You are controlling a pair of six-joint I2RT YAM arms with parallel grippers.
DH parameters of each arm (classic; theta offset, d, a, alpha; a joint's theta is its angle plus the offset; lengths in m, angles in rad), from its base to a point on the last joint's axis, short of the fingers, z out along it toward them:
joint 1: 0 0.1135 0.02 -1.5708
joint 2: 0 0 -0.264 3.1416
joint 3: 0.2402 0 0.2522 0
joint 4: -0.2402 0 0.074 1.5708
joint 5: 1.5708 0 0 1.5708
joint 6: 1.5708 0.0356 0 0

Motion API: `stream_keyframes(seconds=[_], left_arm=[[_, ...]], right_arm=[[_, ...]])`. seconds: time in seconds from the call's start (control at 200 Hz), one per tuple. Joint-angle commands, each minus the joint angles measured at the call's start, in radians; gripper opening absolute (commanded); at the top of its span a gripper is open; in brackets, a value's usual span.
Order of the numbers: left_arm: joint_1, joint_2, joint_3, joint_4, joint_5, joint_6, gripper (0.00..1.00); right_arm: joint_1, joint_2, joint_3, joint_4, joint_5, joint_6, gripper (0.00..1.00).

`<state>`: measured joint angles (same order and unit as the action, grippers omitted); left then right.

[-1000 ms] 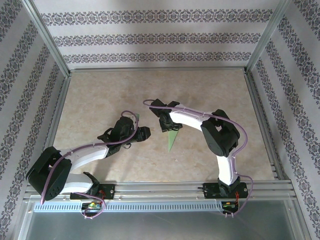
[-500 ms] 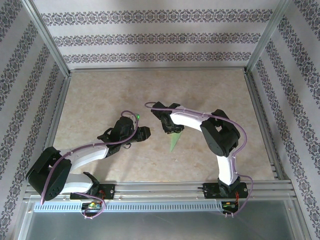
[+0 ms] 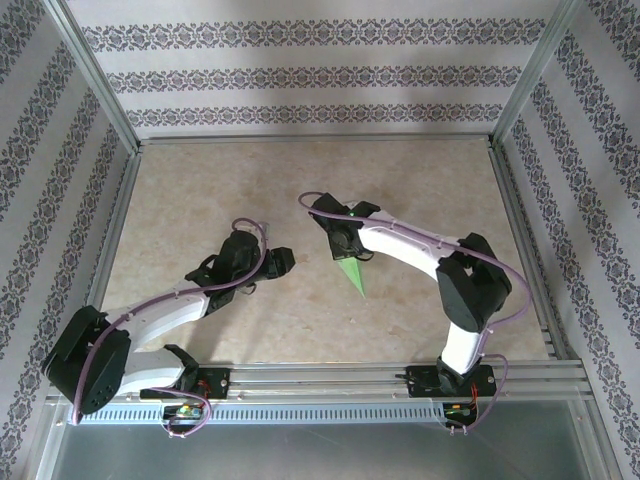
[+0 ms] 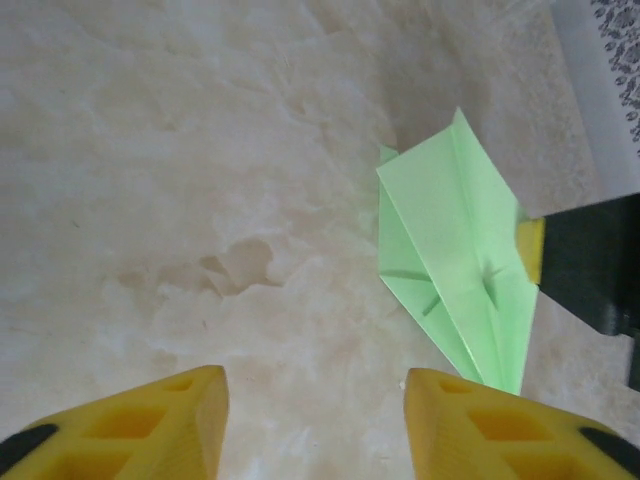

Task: Fold a paper plane with a square sheet of paper (fold left side to right side)
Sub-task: Turn over the paper plane at the center of the table.

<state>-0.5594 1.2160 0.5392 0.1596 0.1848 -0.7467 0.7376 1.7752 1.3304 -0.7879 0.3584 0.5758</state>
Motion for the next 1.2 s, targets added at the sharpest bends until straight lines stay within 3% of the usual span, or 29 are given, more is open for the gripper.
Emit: stream_keyframes(seconds=[0.0,0.13,0.25,0.345,0.455,0.59,0.76,0.879,1.019,1.194], left_arm=[[0.037,-0.048,0.019,-0.038,-0.028,0.006,0.54],[0.09,-0.109,0.005,-0.036,-0.012,-0.019,0.61],[0.155,-0.176,-0.028,-0.022,0.02,-0.059,0.65],[0.215,-0.21,-0.058,-0.006,0.074,-0.097,0.66],[0.264,-0.231,-0.083,-0.006,0.125,-0.123,0.66],[0.287,-0.239,-0.1,-0.023,0.152,-0.127,0.66],[0.298,-0.227,-0.097,-0.042,0.177,-0.117,0.64],[0.297,-0.195,-0.081,-0.045,0.214,-0.096,0.56],[0.298,-0.089,-0.045,-0.024,0.3,-0.075,0.49],[0.289,0.099,-0.01,0.135,0.443,-0.128,0.46]], right_arm=[[0.008,-0.094,-0.026,0.038,-0.028,-0.01,0.0],[-0.018,-0.203,-0.103,0.211,-0.202,-0.003,0.0],[-0.06,-0.258,-0.212,0.465,-0.445,0.032,0.0],[-0.083,-0.226,-0.285,0.677,-0.627,0.117,0.0],[-0.072,-0.136,-0.304,0.827,-0.733,0.189,0.0],[-0.07,-0.024,-0.341,1.008,-0.777,0.291,0.0],[-0.085,0.051,-0.351,0.997,-0.76,0.28,0.0],[-0.112,0.042,-0.393,0.978,-0.747,0.267,0.0],[-0.134,0.008,-0.424,0.96,-0.744,0.244,0.0],[-0.139,-0.007,-0.431,0.955,-0.748,0.239,0.0]])
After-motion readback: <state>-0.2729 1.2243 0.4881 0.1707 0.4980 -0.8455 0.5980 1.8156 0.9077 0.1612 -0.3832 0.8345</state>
